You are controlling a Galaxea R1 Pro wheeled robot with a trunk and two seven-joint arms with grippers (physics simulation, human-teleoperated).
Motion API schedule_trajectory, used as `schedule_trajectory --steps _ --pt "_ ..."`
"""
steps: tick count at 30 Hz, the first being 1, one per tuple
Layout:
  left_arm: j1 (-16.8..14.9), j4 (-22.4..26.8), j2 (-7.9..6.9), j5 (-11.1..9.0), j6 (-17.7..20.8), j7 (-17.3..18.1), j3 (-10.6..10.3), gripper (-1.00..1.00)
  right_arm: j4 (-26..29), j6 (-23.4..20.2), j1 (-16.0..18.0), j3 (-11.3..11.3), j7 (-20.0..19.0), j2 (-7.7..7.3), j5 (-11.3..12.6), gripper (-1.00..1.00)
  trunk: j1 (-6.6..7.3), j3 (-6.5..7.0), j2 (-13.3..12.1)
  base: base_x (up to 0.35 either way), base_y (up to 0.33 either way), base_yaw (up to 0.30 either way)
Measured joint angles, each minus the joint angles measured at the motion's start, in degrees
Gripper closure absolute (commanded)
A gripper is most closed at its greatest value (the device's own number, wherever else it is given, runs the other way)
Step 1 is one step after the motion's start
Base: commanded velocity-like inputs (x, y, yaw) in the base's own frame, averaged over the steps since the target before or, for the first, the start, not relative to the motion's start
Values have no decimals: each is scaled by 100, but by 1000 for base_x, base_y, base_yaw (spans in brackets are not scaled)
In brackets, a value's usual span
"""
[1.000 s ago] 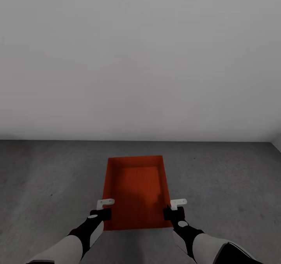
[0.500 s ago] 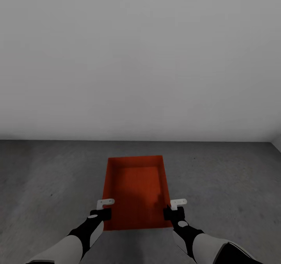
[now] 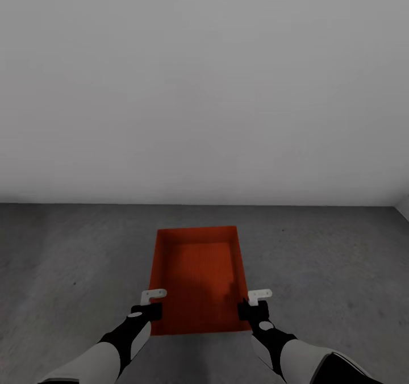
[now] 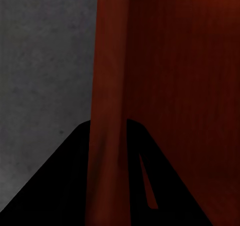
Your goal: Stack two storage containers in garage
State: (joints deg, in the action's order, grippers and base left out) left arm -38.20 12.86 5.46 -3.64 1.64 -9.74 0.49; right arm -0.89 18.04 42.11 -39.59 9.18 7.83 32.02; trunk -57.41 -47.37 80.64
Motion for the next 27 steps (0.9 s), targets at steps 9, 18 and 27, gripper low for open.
schedule_trajectory --steps 9,18,27 --pt "0 -2 0 6 -2 3 7 100 -1 0 0 2 0 0 -3 100 -176 -144 322 0 0 0" --pt "0 3 1 10 -1 2 7 100 -1 4 0 -4 -1 0 8 100 -176 -144 322 0 0 0" --pt "0 -3 0 2 -2 2 5 100 0 -3 0 -6 -1 0 6 100 -176 -144 322 0 0 0"
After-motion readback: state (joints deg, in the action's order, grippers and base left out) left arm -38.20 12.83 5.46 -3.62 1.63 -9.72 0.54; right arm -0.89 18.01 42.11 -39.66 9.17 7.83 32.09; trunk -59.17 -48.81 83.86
